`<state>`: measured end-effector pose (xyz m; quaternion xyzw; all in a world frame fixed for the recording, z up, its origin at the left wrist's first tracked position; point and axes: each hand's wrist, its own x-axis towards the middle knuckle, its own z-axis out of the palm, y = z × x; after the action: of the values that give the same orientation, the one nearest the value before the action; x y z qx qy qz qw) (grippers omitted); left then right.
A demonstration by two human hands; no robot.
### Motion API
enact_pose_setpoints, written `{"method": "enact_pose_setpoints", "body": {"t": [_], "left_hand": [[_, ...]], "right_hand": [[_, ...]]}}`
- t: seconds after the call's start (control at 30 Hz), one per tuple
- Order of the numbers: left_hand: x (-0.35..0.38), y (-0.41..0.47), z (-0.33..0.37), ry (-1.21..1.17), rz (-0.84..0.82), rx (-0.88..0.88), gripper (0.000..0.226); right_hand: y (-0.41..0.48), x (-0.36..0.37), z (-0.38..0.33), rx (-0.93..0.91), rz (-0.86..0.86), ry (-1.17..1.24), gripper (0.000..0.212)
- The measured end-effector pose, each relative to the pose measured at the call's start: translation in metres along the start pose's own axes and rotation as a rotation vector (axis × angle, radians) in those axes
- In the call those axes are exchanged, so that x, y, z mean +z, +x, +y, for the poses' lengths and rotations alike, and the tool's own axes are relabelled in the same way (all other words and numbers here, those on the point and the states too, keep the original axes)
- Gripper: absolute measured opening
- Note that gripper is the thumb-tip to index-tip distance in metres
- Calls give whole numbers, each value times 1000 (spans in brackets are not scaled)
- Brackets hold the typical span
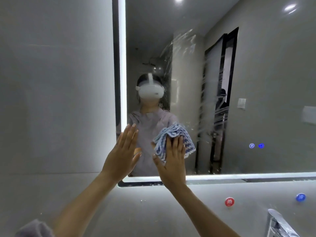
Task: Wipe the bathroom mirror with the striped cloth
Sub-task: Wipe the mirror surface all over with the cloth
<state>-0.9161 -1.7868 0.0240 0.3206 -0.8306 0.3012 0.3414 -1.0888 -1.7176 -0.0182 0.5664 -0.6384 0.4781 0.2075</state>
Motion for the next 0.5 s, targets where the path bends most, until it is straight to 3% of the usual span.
{"method": "enact_pose_setpoints", "body": {"t": [0.07,0.23,0.4,0.5], "left_hand": [[8,1,-1,74,-29,4,70],[25,0,-3,123,-49,-10,69],[26,0,3,48,5,-29,64],[27,0,4,26,27,-45,64]], "right_hand": [[-5,3,5,-44,-59,-117,89],[-17,18,25,-250,0,-359,55],[-45,31,56,-558,-11,-583,55],[-41,24,62,-651,-61,-636,55]]}}
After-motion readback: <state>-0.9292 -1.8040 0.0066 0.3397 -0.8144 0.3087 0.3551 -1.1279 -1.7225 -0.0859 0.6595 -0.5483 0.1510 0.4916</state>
